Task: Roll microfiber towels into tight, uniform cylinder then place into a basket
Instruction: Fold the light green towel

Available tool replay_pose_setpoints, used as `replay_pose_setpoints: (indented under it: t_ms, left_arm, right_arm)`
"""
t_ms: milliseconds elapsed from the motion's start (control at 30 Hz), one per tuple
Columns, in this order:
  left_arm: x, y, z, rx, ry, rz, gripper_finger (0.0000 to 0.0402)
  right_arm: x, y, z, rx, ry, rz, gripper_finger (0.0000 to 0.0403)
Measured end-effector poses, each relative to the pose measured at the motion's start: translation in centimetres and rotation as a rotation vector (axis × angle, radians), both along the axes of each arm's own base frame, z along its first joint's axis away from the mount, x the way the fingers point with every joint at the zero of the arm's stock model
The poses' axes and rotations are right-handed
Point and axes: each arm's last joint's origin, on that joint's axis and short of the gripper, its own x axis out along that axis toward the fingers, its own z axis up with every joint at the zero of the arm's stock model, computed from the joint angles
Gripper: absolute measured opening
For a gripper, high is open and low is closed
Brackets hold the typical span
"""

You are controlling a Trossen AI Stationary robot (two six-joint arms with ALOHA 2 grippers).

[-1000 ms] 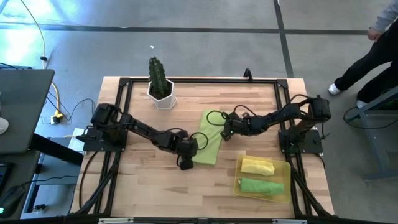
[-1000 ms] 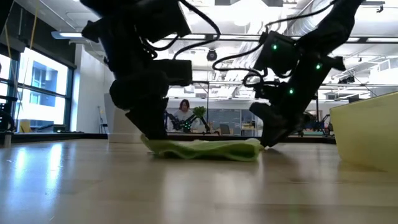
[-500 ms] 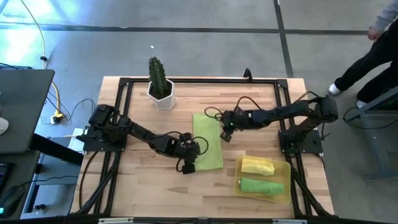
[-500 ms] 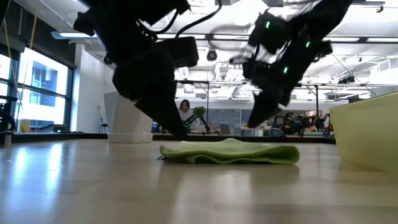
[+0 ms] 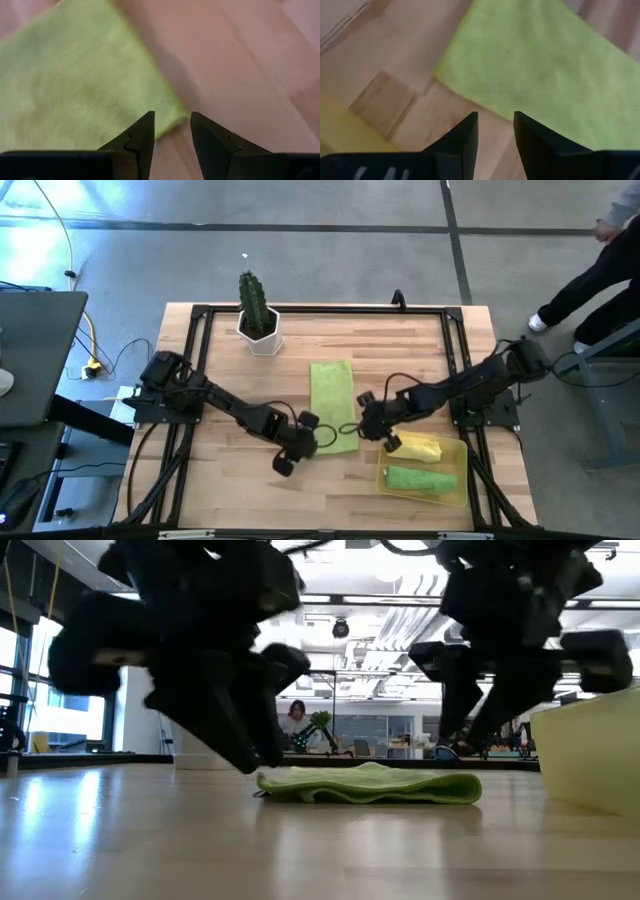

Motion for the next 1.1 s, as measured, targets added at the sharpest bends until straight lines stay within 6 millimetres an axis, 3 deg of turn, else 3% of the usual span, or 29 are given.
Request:
replay_pose_setpoints:
  t_ms: [133, 267, 500, 600, 700, 767, 933, 1100]
  left_arm:
    - [-0.3, -0.9, -0.3, 0.109, -0.005, -0.115, 0.0118]
    - [-0.3, -1.1, -0.4, 0.226, -0.021, -0.101, 0.0123]
    - [-0.3, -1.0, -0.4, 0.242, -0.019, -0.099, 0.0142]
    - [-0.3, -1.0, -0.4, 0.236, -0.018, -0.099, 0.0148]
    - [-0.3, -1.0, -0.4, 0.221, -0.018, -0.075, 0.0150]
    - [-0.3, -1.0, -0.4, 0.214, -0.019, -0.054, 0.0150]
    - [-0.3, -1.0, -0.4, 0.201, -0.018, -0.029, 0.0150]
    - [-0.5, -1.0, -0.5, 0.203, -0.003, -0.030, 0.0150]
  right_arm:
    - [0.5, 0.8, -0.8, -0.022, -0.018, 0.059, 0.0116]
    - [1.0, 1.3, -1.1, -0.041, -0.062, 0.073, 0.0116]
    - [1.0, 1.5, -1.3, -0.018, -0.047, 0.064, 0.0116]
    - [1.3, 2.2, -0.7, 0.008, -0.036, 0.037, 0.0116]
    - [2.6, 3.4, 1.6, 0.033, -0.121, 0.015, 0.0116]
    - [2.9, 3.8, 2.0, 0.020, -0.146, -0.009, 0.0116]
    - [3.2, 3.6, 0.2, 0.068, -0.065, -0.101, 0.0116]
    - [3.4, 3.8, -1.5, 0.071, 0.008, -0.028, 0.0116]
